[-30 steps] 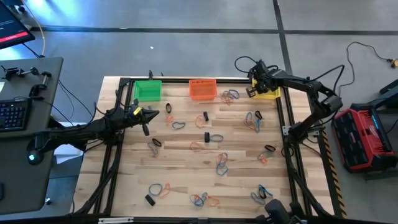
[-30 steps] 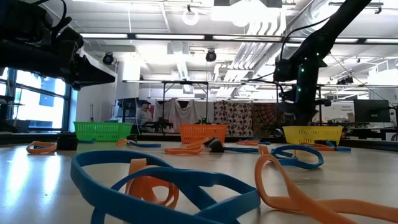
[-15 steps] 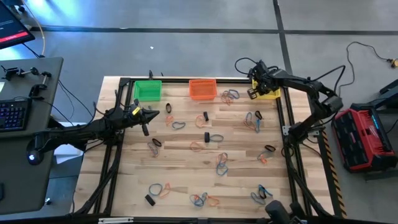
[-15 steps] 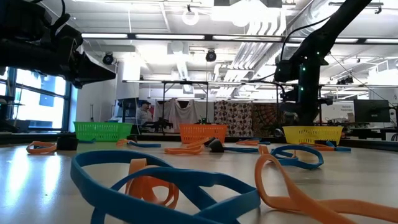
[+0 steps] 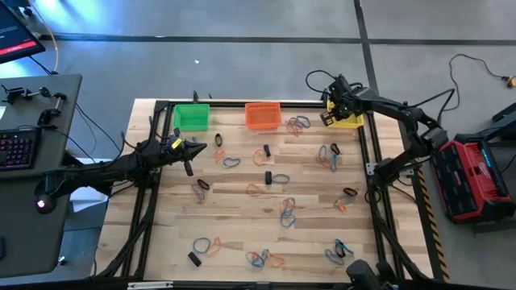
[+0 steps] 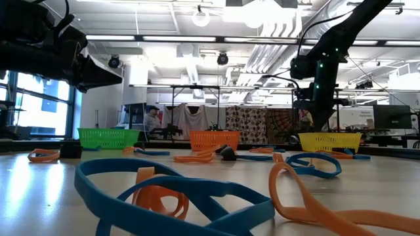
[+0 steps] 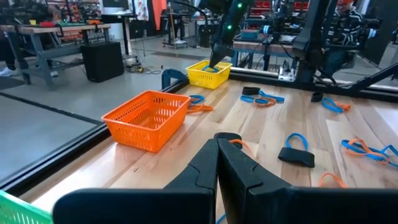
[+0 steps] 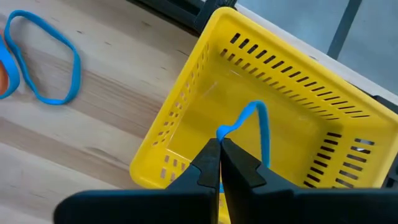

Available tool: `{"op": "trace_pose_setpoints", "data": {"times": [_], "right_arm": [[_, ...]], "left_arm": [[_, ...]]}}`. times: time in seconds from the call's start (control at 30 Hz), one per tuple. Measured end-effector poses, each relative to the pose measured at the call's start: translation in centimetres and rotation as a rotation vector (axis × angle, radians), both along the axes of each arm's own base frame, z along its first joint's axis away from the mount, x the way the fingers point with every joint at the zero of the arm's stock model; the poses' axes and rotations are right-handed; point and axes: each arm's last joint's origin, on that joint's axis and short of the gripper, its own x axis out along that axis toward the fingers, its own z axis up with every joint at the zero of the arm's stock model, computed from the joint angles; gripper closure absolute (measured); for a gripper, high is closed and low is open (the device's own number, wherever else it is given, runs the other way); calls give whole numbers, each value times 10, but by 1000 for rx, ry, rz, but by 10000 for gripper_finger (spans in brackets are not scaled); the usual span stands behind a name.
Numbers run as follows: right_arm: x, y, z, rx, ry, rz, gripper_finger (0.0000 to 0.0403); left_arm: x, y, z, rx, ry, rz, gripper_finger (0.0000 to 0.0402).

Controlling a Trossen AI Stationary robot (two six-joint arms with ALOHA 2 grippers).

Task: Sort rubber bands into baskets
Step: Put the blue rubber band from the orange bin into the yellow bin

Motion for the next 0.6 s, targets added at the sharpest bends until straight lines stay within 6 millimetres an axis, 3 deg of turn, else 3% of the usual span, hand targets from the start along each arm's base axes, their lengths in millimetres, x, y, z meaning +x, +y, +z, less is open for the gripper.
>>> {"op": "trace_pose_setpoints", "data": {"times": [0.47,0.6], "right_arm": [[1,-4,2,-52,19,21,401],[1,-4,2,-55,18,24,376]], "left_arm": [[0,0,0,-1,0,0,402],[0,0,0,-1,-1,1,401]]}}
